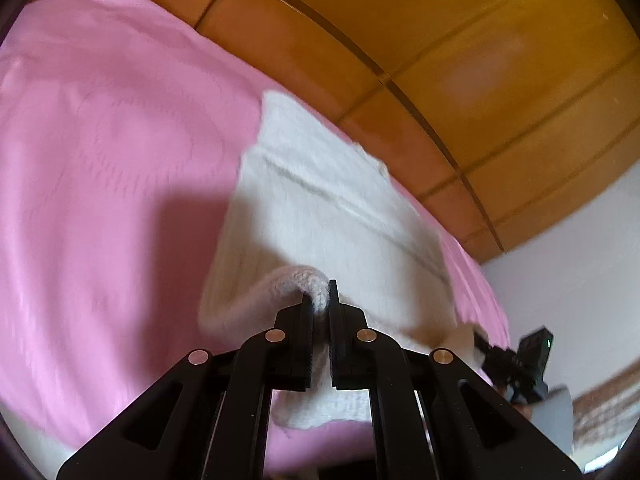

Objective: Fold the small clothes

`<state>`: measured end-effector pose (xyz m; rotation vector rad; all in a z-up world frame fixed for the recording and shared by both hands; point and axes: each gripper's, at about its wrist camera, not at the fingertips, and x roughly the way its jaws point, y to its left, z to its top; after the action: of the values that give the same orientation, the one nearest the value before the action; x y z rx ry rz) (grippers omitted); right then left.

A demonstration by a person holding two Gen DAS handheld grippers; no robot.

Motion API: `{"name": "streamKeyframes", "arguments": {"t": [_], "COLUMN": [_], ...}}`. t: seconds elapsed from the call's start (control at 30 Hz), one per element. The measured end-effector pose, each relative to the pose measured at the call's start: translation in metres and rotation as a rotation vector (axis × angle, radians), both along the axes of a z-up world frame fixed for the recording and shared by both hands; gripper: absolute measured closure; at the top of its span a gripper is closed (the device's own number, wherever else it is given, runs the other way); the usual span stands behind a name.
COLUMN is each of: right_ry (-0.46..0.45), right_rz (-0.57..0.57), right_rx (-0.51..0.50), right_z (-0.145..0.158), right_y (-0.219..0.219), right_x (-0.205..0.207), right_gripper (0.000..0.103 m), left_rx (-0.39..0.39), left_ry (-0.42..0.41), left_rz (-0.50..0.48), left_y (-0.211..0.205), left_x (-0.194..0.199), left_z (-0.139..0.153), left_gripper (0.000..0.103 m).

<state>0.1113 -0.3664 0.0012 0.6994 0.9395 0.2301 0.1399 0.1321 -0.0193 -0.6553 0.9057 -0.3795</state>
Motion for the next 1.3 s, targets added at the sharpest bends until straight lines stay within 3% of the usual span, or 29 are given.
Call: {"name": "streamKeyframes", "arguments": {"t": [0.13,0.17,0.2,0.23,0.27,0.37,0.5,0.63,0.7,0.73,0.77,0.8,0.83,0.87,0.97,1.3], "right_ry": [0.006,0.001,-0.001,-0.009,-0.021,-0.023,0.001,0.000,-0.013,-0.010,-0.009,-0.009,-0.001,0.002,-0.002,0.005], "right_rz": [-0.056,-0.069,-0.085,-0.118,-0.139,-0.127,-0.057,0.012,0.020,0.027,0.037,0.049,0.049,0.046,0.039,0.075], "right_rx": [0.002,0.009,0.013,0.008,-0.012,-0.020,-0.107,-0.227,-0.256,-0.273,-0.280,-0.278,-0.265,-0.259,-0.241,-0.190], "right_z": [-0.007,-0.007,-0.006,-0.005,-0.002,-0.002,-0.010,-0.021,-0.023,-0.024,-0.025,-0.026,-0.024,-0.022,-0.012,0.011], "right_y": [-0.014,-0.018,-0.022,-0.030,-0.034,-0.043,-0.035,-0.007,0.005,0.012,0.016,0.019,0.019,0.019,0.017,0.011], "right_x": [0.031,0.035,0.037,0.035,0.030,0.015,-0.013,-0.014,-0.003,0.002,0.006,0.008,0.007,0.006,-0.004,-0.062], "right_gripper": [0.090,0.085,0.061,0.044,0.034,0.034,0.032,0.033,0.044,0.049,0.060,0.076,0.078,0.082,0.086,0.088], "left_rx": [0.035,0.047,0.078,0.098,0.077,0.105,0.100,0.132,0.169,0.184,0.198,0.191,0.185,0.200,0.213,0.152], "left_ry": [-0.004,-0.015,0.003,0.024,0.023,0.014,0.016,0.010,-0.019,-0.027,-0.030,-0.032,-0.024,-0.010,-0.016,-0.012], "left_rz": [0.070,0.092,0.125,0.153,0.168,0.169,0.085,0.012,-0.003,-0.005,-0.001,-0.006,-0.019,-0.033,-0.033,-0.054], "left_y": [-0.001,0.001,0.006,0.009,0.015,0.023,0.028,0.009,-0.005,-0.009,-0.013,-0.015,-0.018,-0.021,-0.018,-0.003], "left_x": [0.046,0.055,0.059,0.061,0.060,0.044,0.014,-0.005,-0.001,0.003,0.008,0.011,0.015,0.016,0.006,-0.063], "left_z": [-0.001,-0.003,-0.005,-0.008,-0.011,-0.018,-0.035,-0.048,-0.051,-0.053,-0.053,-0.052,-0.052,-0.052,-0.048,-0.030], "left_gripper": [0.098,0.090,0.082,0.060,0.047,0.046,0.046,0.037,0.036,0.036,0.040,0.052,0.078,0.085,0.090,0.092]}}
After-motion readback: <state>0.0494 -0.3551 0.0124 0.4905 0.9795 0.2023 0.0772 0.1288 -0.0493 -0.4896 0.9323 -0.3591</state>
